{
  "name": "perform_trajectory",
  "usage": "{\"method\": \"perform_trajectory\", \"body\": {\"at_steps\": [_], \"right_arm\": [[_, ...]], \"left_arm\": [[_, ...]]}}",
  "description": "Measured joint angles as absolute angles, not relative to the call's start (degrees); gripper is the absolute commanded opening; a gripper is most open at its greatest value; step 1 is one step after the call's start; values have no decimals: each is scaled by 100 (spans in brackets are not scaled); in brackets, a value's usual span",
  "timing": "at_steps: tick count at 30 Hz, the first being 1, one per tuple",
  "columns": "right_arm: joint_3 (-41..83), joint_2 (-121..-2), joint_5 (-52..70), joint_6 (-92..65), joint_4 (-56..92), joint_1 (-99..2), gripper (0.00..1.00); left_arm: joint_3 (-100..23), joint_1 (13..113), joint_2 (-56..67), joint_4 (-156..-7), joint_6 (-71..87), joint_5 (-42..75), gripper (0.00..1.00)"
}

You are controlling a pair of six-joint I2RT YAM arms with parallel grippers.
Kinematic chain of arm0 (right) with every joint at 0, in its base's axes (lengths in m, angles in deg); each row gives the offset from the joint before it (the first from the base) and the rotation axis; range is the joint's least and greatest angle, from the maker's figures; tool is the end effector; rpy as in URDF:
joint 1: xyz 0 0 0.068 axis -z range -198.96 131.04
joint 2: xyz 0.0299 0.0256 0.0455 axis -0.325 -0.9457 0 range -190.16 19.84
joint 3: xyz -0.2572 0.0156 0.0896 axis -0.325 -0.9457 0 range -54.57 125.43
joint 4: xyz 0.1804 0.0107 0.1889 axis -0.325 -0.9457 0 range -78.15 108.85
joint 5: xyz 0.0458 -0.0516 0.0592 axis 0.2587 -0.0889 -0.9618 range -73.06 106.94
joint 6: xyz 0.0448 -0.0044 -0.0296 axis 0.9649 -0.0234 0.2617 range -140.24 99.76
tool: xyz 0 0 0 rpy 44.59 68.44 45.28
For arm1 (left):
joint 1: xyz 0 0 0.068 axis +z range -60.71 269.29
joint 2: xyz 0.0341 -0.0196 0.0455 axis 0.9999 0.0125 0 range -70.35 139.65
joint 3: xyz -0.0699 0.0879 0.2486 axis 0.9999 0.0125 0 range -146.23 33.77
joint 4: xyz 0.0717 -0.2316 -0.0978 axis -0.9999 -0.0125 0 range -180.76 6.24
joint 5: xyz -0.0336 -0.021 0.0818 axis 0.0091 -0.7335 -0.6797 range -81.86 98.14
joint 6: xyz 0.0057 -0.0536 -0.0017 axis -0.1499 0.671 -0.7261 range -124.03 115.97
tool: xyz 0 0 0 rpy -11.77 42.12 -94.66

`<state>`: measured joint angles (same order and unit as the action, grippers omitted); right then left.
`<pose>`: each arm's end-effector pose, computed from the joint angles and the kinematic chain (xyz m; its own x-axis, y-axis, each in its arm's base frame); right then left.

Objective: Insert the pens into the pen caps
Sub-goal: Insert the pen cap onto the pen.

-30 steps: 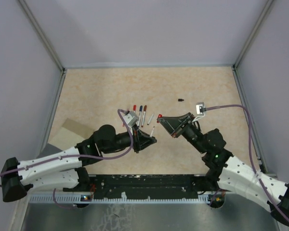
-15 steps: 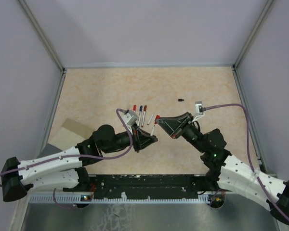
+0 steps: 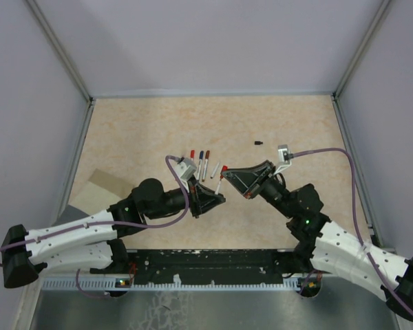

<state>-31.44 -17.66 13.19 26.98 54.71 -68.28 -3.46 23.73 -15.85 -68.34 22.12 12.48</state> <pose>0.1056 0.1263 0.3117 -0.4224 0.6322 -0.6496 -0.7162 0.2065 0.6667 0.0918 -0.2086 0.3094 -0.4258 -0.1252 -0.8961 0.8371 0.3215 -0.4426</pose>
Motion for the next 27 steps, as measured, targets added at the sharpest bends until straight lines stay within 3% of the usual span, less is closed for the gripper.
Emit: {"method": "perform_trajectory", "body": {"at_steps": [27], "right_arm": [[-3286,-1787,825,2903,5497,-6822,0]], "left_arm": [[-307,2338,-1690,-6837,2212,1217,0]]}}
